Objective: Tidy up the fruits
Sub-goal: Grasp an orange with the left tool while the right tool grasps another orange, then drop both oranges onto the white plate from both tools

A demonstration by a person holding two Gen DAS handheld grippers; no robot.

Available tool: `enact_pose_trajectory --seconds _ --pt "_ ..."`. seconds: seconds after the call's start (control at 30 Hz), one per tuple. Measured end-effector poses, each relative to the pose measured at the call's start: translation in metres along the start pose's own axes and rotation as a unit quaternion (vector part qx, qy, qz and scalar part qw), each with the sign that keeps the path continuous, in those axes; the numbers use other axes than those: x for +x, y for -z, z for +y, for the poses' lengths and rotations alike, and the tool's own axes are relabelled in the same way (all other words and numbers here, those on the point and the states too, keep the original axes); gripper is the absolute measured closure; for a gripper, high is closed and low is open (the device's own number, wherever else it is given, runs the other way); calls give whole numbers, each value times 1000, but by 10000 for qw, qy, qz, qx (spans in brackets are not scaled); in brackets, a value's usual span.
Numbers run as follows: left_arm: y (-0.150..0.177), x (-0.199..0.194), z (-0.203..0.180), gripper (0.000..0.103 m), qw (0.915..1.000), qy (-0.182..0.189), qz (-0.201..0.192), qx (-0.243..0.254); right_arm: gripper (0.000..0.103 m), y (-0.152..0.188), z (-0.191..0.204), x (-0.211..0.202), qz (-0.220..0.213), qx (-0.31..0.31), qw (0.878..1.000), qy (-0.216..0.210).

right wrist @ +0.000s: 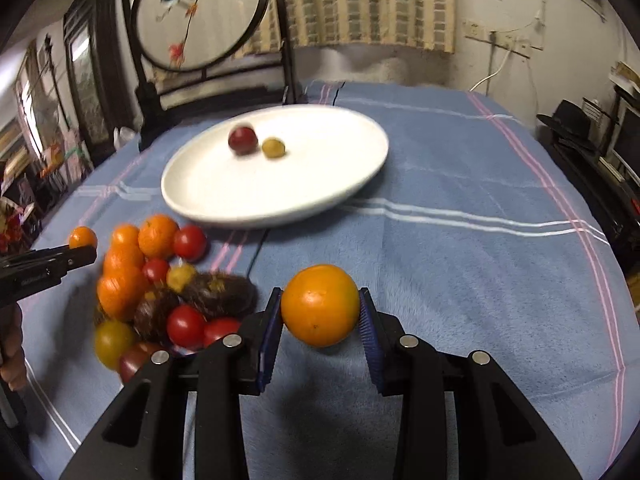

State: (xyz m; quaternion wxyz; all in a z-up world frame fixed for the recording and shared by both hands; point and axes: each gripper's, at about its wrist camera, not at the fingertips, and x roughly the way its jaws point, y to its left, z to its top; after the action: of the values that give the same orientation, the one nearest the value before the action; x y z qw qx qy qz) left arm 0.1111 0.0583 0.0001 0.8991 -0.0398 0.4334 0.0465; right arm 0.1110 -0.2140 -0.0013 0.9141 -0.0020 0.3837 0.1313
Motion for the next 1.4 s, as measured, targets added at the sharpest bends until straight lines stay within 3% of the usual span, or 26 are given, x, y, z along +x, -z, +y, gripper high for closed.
enact_pose_trajectory --seconds 0.27,0.47,0.57,0.73,0.83,0.9,1.0,1.4 --pt "-71 8 -57 67 9979 587 -272 59 66 -54 35 0 -368 -222 9985 -339" --pt "-88 47 -81 67 9989 399 -9 254 65 -67 34 49 -18 22 9998 -184" --pt "-84 68 -86 67 9991 223 113 351 65 -65 31 62 87 131 9997 -167" --pt "-77 81 -87 66 9990 230 156 350 65 -60 31 71 148 170 9995 -227" --pt "-74 71 -88 55 9992 77 -73 381 58 -59 27 71 177 314 9989 -312" --pt "-71 57 -91 40 9980 -128 -274 557 57 -60 25 64 152 356 9986 -352" --pt "-65 31 -95 31 9943 -293 -696 757 58 -57 27 43 -113 183 9993 -301" --pt "-21 -39 -95 24 9885 -152 -1078 1052 54 -12 21 -20 -296 -13 9992 -274"
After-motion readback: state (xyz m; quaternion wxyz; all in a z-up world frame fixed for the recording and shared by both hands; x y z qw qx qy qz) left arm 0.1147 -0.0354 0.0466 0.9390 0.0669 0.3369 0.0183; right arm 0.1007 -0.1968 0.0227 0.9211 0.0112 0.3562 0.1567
